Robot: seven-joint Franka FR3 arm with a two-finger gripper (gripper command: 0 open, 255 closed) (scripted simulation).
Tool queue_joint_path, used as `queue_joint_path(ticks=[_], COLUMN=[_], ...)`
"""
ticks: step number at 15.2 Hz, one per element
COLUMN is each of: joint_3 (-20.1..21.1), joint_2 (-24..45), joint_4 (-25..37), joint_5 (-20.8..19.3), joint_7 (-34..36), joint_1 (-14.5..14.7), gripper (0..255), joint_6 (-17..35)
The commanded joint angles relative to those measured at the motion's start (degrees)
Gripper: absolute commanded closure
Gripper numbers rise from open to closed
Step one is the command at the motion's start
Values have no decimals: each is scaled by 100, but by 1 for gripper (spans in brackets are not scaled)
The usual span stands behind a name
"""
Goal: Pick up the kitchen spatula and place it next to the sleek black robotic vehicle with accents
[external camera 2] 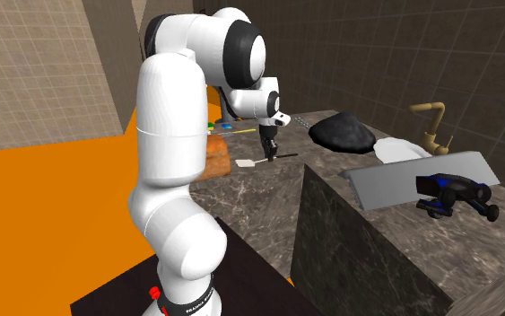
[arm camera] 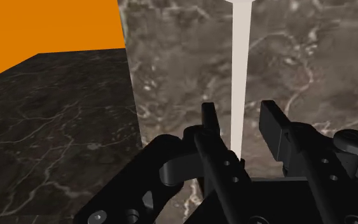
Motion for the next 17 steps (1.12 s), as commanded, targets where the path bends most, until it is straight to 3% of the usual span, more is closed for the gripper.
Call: queue_joint_path(ticks=[1,8,17], joint_3=[0,0,54], joint_2=[0,0,-381], joint_4=[0,0,275], joint_5=[0,0,244], joint_7=[0,0,-188], joint_1=[0,0,-44], gripper=[255,255,255], joint_6=[0,0,-616])
